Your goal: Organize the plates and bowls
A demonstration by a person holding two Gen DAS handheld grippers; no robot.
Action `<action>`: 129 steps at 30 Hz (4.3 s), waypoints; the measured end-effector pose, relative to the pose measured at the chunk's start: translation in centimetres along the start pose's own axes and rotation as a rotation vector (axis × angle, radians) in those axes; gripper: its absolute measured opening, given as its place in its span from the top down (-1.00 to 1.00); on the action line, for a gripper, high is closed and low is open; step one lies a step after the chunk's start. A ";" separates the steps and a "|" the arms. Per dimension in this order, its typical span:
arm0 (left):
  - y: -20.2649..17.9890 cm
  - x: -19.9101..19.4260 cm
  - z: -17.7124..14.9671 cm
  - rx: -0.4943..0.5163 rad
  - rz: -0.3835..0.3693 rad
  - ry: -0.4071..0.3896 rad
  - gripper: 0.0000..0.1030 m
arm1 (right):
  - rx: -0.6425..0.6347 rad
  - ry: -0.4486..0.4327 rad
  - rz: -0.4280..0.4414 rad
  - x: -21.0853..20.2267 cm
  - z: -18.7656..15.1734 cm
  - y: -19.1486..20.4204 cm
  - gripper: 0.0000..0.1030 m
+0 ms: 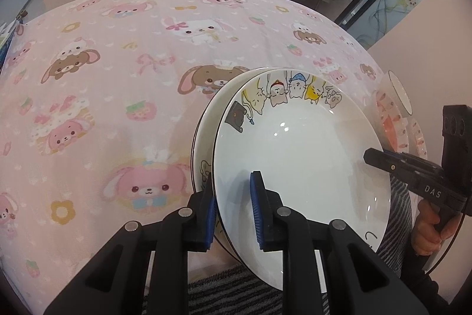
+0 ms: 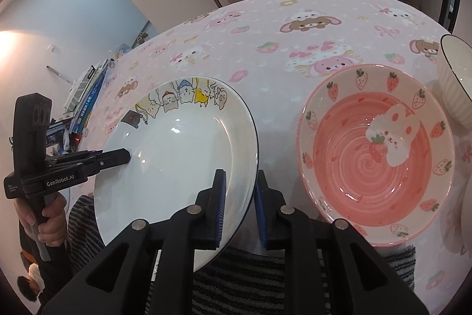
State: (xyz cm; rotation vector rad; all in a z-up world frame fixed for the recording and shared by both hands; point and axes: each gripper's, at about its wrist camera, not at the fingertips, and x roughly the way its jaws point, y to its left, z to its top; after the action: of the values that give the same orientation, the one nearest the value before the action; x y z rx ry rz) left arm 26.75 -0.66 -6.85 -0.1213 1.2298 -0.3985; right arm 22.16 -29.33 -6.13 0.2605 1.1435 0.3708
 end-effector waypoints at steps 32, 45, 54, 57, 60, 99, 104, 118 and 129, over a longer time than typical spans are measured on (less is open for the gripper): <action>-5.4 0.3 -2.0 0.345 0.349 0.101 0.43 | -0.153 -0.092 -0.120 -1.1 -1.9 1.7 0.64; -4.5 -0.8 -2.4 0.240 0.373 0.033 0.57 | -0.199 -0.081 -0.133 -0.4 -2.3 2.5 0.59; -2.9 -3.0 -4.1 0.137 0.243 -0.029 0.63 | -0.154 -0.083 -0.100 -0.8 -2.3 1.9 0.63; -2.7 -4.4 -5.0 0.102 0.156 -0.125 0.63 | -0.139 -0.085 -0.071 -1.0 -2.4 1.6 0.61; -2.5 -4.2 -5.4 0.084 0.100 -0.167 0.63 | -0.139 -0.090 -0.065 -1.1 -2.6 1.6 0.60; -1.9 -6.5 -9.1 0.100 0.197 -0.653 -0.63 | -0.227 -0.261 -0.059 -3.3 -3.2 2.9 0.39; -2.3 -7.5 -9.6 0.109 0.244 -0.718 -0.63 | -0.258 -0.467 -0.110 -5.9 -3.9 3.6 -0.03; -3.1 -11.1 -12.1 0.143 0.275 -0.975 -1.00 | -0.307 -0.874 -0.219 -10.6 -5.8 4.9 -0.94; -3.8 -11.2 -12.7 0.175 0.341 -1.019 -1.00 | -0.272 -0.930 -0.169 -11.7 -6.2 4.8 -0.99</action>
State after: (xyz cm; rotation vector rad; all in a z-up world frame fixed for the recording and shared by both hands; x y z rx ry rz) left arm 10.94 1.39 -0.01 0.0420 0.1956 -0.0996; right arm 11.45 -29.75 3.04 0.0704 0.1914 0.2058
